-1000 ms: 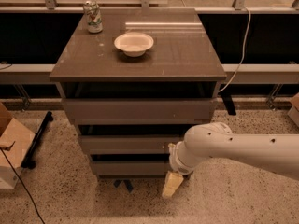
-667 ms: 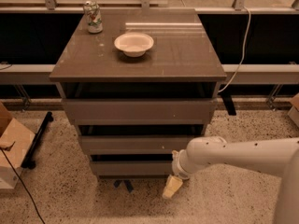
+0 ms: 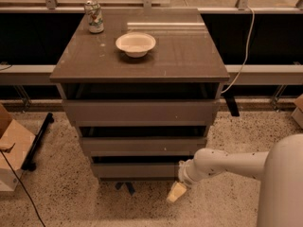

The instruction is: Open bottom drawer

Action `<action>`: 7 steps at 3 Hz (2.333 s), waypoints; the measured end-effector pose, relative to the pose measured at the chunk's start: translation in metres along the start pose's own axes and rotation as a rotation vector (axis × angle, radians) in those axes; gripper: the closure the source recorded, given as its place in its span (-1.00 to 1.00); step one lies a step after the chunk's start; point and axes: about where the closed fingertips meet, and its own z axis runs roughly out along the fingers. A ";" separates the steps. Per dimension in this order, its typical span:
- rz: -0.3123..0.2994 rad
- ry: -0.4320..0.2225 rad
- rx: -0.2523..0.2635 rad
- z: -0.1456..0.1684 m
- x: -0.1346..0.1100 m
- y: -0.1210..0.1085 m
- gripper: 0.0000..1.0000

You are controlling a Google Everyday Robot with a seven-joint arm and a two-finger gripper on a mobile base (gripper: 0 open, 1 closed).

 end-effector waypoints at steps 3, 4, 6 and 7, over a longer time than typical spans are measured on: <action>0.147 -0.096 -0.030 0.059 0.043 -0.031 -1.00; 0.188 -0.134 -0.034 0.071 0.048 -0.050 -1.00; 0.170 -0.121 0.002 0.075 0.044 -0.054 -1.00; 0.144 -0.150 0.044 0.085 0.042 -0.065 -1.00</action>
Offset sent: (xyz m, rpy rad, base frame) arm 0.0268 -0.0301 -0.0830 0.1225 0.0506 -0.1416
